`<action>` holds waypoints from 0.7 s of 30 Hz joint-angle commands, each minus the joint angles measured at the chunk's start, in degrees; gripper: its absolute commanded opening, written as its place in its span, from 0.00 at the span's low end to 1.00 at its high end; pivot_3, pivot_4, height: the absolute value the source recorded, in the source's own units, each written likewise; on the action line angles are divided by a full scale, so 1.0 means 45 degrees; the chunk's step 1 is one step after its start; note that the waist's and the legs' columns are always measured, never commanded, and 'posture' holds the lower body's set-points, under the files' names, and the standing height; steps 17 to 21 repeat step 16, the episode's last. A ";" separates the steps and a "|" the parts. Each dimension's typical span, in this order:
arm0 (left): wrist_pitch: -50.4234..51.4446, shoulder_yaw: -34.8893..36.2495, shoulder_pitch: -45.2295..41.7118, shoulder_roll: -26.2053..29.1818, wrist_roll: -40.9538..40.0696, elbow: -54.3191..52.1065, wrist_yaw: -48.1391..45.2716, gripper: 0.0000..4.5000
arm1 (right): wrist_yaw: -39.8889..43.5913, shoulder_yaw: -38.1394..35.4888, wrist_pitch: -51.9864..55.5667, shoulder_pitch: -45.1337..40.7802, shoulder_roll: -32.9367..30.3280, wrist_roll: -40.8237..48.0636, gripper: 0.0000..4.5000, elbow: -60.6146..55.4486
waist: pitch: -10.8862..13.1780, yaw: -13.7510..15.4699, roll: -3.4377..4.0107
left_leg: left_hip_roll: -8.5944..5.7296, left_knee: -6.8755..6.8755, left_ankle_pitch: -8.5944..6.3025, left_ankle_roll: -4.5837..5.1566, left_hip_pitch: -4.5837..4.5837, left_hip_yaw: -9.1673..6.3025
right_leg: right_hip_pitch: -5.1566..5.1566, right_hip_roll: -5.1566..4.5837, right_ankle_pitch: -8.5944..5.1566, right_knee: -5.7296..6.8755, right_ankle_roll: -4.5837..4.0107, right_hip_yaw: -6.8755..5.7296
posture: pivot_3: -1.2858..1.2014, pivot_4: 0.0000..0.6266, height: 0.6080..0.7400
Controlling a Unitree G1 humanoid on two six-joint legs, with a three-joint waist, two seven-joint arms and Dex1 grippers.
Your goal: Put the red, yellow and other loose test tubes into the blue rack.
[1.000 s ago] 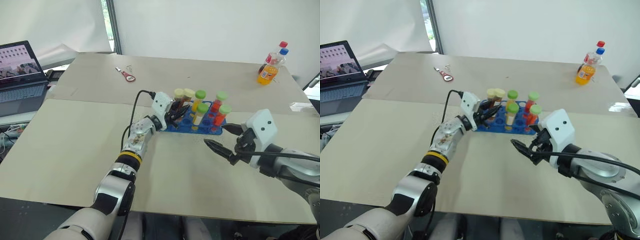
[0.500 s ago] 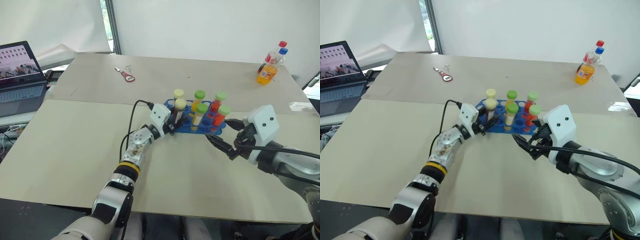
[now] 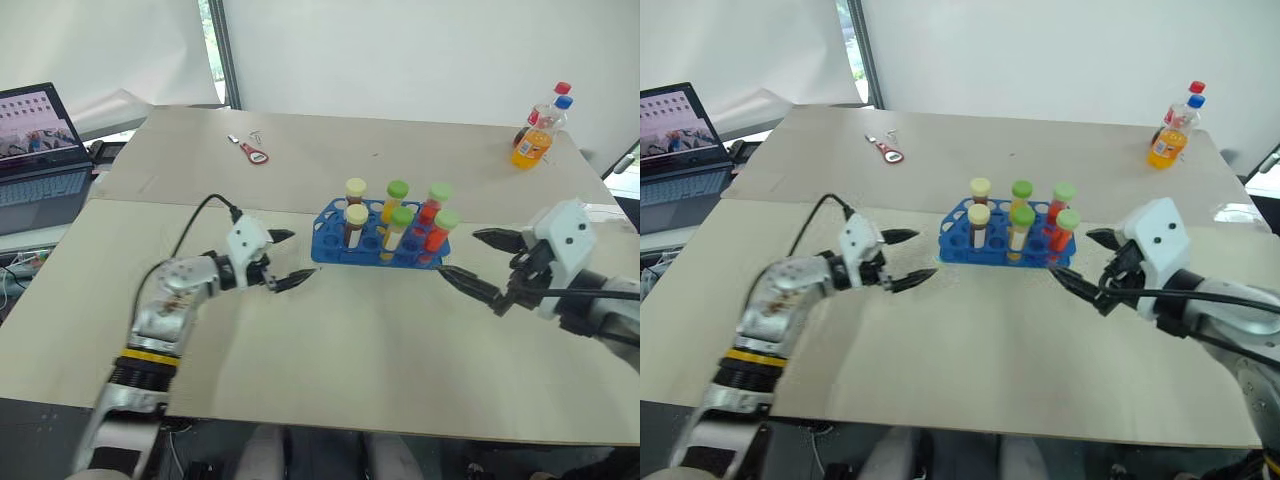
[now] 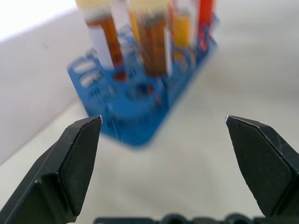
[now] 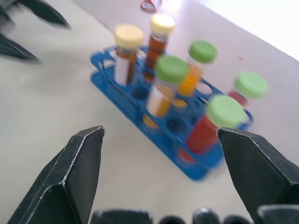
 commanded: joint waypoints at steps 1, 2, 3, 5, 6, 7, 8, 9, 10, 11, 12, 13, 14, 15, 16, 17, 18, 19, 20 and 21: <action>0.0332 0.0409 -0.0180 0.1465 0.0179 -0.0781 -0.0632 1.00 | 0.1707 -0.0816 -0.1269 -0.0196 -0.0724 -0.0426 0.95 0.0977 | -0.0001 0.0006 0.0004 | 0.0001 -0.0006 0.0000 0.0000 0.0002 0.0007 | -0.0001 0.0001 -0.0001 -0.0004 0.0000 -0.0001 | 0.52 0.24 0.51; 0.0460 0.0432 -0.0022 0.1889 0.0172 -0.0976 -0.0833 1.00 | 0.2092 -0.0863 -0.1420 -0.0213 -0.0935 -0.0506 0.95 0.1298 | -0.0001 0.0018 0.0003 | 0.0000 -0.0019 0.0000 0.0000 0.0008 0.0011 | 0.0005 0.0000 0.0000 -0.0012 0.0000 0.0000 | 0.52 0.24 0.51; 0.0543 0.0525 0.0159 0.2201 0.0046 -0.1126 -0.1019 1.00 | 0.2418 -0.0884 -0.1572 -0.0229 -0.1110 -0.0614 0.95 0.1606 | -0.0001 0.0025 0.0003 | 0.0000 -0.0020 0.0000 0.0000 0.0008 0.0012 | 0.0004 -0.0001 -0.0001 -0.0015 0.0000 0.0000 | 0.52 0.24 0.51; 0.0675 0.0722 0.0368 0.2624 -0.0156 -0.1207 -0.1238 1.00 | 0.2945 -0.0833 -0.1865 -0.0288 -0.1412 -0.0880 0.95 0.2180 | 0.0000 0.0032 0.0003 | 0.0001 -0.0023 0.0000 0.0000 0.0005 0.0023 | 0.0006 -0.0004 -0.0001 -0.0025 0.0000 0.0000 | 0.52 0.24 0.51; 0.0662 0.0797 0.0436 0.2745 -0.0134 -0.1218 -0.1223 1.00 | 0.3123 -0.0784 -0.2004 -0.0363 -0.1492 -0.0987 0.95 0.2423 | 0.0000 0.0036 0.0003 | 0.0001 -0.0022 0.0000 0.0001 0.0003 0.0030 | 0.0005 -0.0003 -0.0001 -0.0029 0.0000 0.0000 | 0.52 0.24 0.51; 0.0834 0.0814 0.0469 0.2847 -0.0123 -0.1251 -0.1227 1.00 | 0.3220 -0.0723 -0.2093 -0.0474 -0.1535 -0.1087 0.95 0.2631 | 0.0000 0.0034 0.0003 | 0.0002 -0.0022 0.0000 0.0000 0.0001 0.0036 | 0.0004 -0.0003 -0.0001 -0.0033 0.0000 0.0000 | 0.52 0.24 0.51; 0.1003 0.0836 0.0481 0.2895 -0.0136 -0.1287 -0.1211 1.00 | 0.3269 -0.0655 -0.2155 -0.0595 -0.1555 -0.1171 0.95 0.2791 | 0.0001 0.0035 0.0001 | 0.0003 -0.0022 0.0000 0.0000 0.0001 0.0045 | 0.0003 -0.0003 -0.0001 -0.0032 0.0000 0.0000 | 0.52 0.24 0.51; 0.1151 0.0858 0.0482 0.2897 -0.0163 -0.1334 -0.1179 1.00 | 0.3319 -0.0597 -0.2208 -0.0696 -0.1553 -0.1256 0.95 0.2906 | 0.0001 0.0036 0.0001 | 0.0004 -0.0021 0.0000 0.0000 0.0001 0.0055 | 0.0002 -0.0001 -0.0001 -0.0032 0.0000 0.0000 | 0.52 0.24 0.51; 0.1216 0.0862 0.0488 0.2881 -0.0186 -0.1383 -0.1171 1.00 | 0.3368 -0.0537 -0.2274 -0.0773 -0.1544 -0.1355 0.95 0.2994 | 0.0001 0.0035 0.0001 | 0.0004 -0.0022 0.0000 0.0000 0.0001 0.0062 | 0.0002 -0.0001 -0.0001 -0.0031 0.0000 0.0000 | 0.52 0.24 0.51; 0.1270 0.0860 0.0516 0.2881 -0.0215 -0.1477 -0.1189 1.00 | 0.3422 -0.0475 -0.2319 -0.0856 -0.1528 -0.1422 0.95 0.3076 | 0.0001 0.0033 0.0001 | 0.0005 -0.0021 0.0000 0.0000 0.0001 0.0064 | 0.0002 -0.0001 -0.0001 -0.0029 0.0000 0.0000 | 0.52 0.24 0.51; 0.1315 0.0851 0.0532 0.2879 -0.0226 -0.1548 -0.1205 1.00 | 0.3472 -0.0430 -0.2355 -0.0918 -0.1511 -0.1477 0.95 0.3144 | 0.0001 0.0028 0.0001 | 0.0005 -0.0022 0.0000 0.0000 0.0001 0.0064 | 0.0002 -0.0001 -0.0001 -0.0029 0.0000 0.0000 | 0.52 0.24 0.51; 0.1412 0.0876 0.0550 0.2839 -0.0262 -0.1609 -0.1168 1.00 | 0.3520 -0.0367 -0.2398 -0.0983 -0.1492 -0.1538 0.95 0.3208 | 0.0001 0.0026 0.0001 | 0.0005 -0.0021 0.0000 0.0000 0.0000 0.0065 | 0.0002 -0.0001 -0.0001 -0.0029 0.0000 0.0000 | 0.52 0.24 0.51; 0.1464 0.0884 0.0574 0.2830 -0.0268 -0.1654 -0.1158 1.00 | 0.3555 -0.0315 -0.2409 -0.1039 -0.1467 -0.1587 0.95 0.3252 | 0.0001 0.0027 0.0001 | 0.0005 -0.0021 0.0000 0.0000 0.0000 0.0067 | 0.0001 -0.0002 -0.0001 -0.0029 0.0000 0.0000 | 0.52 0.24 0.51; 0.1485 0.0886 0.0589 0.2821 -0.0269 -0.1674 -0.1154 1.00 | 0.3587 -0.0258 -0.2430 -0.1091 -0.1439 -0.1646 0.95 0.3297 | 0.0001 0.0028 0.0001 | 0.0005 -0.0022 0.0000 0.0000 0.0000 0.0067 | 0.0001 -0.0001 -0.0001 -0.0029 0.0000 0.0000 | 0.52 0.24 0.51; 0.1582 0.0915 0.0585 0.2794 -0.0398 -0.1686 -0.1237 1.00 | 0.3618 -0.0206 -0.2473 -0.1120 -0.1404 -0.1704 0.95 0.3338 | 0.0001 0.0028 0.0001 | 0.0006 -0.0022 0.0000 0.0000 0.0000 0.0067 | 0.0000 -0.0001 -0.0001 -0.0028 0.0000 -0.0001 | 0.52 0.24 0.51; 0.1582 0.0915 0.0585 0.2794 -0.0398 -0.1686 -0.1237 1.00 | 0.3618 -0.0206 -0.2473 -0.1120 -0.1404 -0.1704 0.95 0.3338 | 0.0001 0.0028 0.0001 | 0.0006 -0.0022 0.0000 0.0000 0.0000 0.0067 | 0.0000 -0.0001 -0.0001 -0.0028 0.0000 -0.0001 | 0.52 0.24 0.51; 0.1582 0.0915 0.0585 0.2794 -0.0398 -0.1686 -0.1237 1.00 | 0.3618 -0.0206 -0.2473 -0.1120 -0.1404 -0.1704 0.95 0.3338 | 0.0001 0.0028 0.0001 | 0.0006 -0.0022 0.0000 0.0000 0.0000 0.0067 | 0.0000 -0.0001 -0.0001 -0.0028 0.0000 -0.0001 | 0.52 0.24 0.51; 0.1582 0.0915 0.0585 0.2794 -0.0398 -0.1686 -0.1237 1.00 | 0.3618 -0.0206 -0.2473 -0.1120 -0.1404 -0.1704 0.95 0.3338 | 0.0001 0.0028 0.0001 | 0.0006 -0.0022 0.0000 0.0000 0.0000 0.0067 | 0.0000 -0.0001 -0.0001 -0.0028 0.0000 -0.0001 | 0.52 0.24 0.51; 0.1582 0.0915 0.0585 0.2794 -0.0398 -0.1686 -0.1237 1.00 | 0.3618 -0.0206 -0.2473 -0.1120 -0.1404 -0.1704 0.95 0.3338 | 0.0001 0.0028 0.0001 | 0.0006 -0.0022 0.0000 0.0000 0.0000 0.0067 | 0.0000 -0.0001 -0.0001 -0.0028 0.0000 -0.0001 | 0.52 0.24 0.51; 0.1582 0.0915 0.0585 0.2794 -0.0398 -0.1686 -0.1237 1.00 | 0.3618 -0.0206 -0.2473 -0.1120 -0.1404 -0.1704 0.95 0.3338 | 0.0001 0.0028 0.0001 | 0.0006 -0.0022 0.0000 0.0000 0.0000 0.0067 | 0.0000 -0.0001 -0.0001 -0.0028 0.0000 -0.0001 | 0.52 0.24 0.51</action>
